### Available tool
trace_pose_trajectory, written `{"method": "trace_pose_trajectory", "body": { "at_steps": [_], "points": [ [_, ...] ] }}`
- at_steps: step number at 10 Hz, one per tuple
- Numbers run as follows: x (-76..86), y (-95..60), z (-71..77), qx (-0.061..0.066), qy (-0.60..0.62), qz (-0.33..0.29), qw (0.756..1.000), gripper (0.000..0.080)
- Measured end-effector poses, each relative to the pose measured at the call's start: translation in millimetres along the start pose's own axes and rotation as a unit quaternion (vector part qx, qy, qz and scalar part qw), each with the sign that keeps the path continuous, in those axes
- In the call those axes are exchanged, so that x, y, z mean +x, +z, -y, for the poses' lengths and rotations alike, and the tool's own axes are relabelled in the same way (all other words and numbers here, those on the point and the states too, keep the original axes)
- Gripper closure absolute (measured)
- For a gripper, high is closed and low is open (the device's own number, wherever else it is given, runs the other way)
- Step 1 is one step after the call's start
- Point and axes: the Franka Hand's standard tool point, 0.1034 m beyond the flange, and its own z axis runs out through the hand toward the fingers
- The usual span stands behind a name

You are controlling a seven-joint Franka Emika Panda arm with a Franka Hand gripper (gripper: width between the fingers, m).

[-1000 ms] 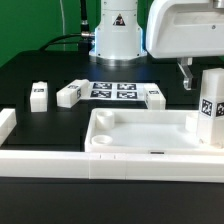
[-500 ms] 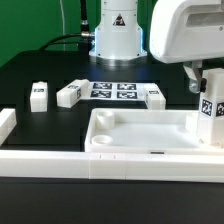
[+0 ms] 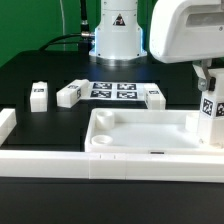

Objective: Assemble desk

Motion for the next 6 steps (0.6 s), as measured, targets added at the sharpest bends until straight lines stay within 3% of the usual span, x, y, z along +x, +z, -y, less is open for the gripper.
{"method": "trace_pose_trajectory", "body": {
  "at_steps": [4, 6],
  "points": [
    [-0.1, 0.8, -2.0, 0.009, 0.139, -0.004, 0.99, 0.0511],
    [-0.2, 0.9, -2.8, 0.01, 0.234, -0.004, 0.972, 0.0509]
  ]
}}
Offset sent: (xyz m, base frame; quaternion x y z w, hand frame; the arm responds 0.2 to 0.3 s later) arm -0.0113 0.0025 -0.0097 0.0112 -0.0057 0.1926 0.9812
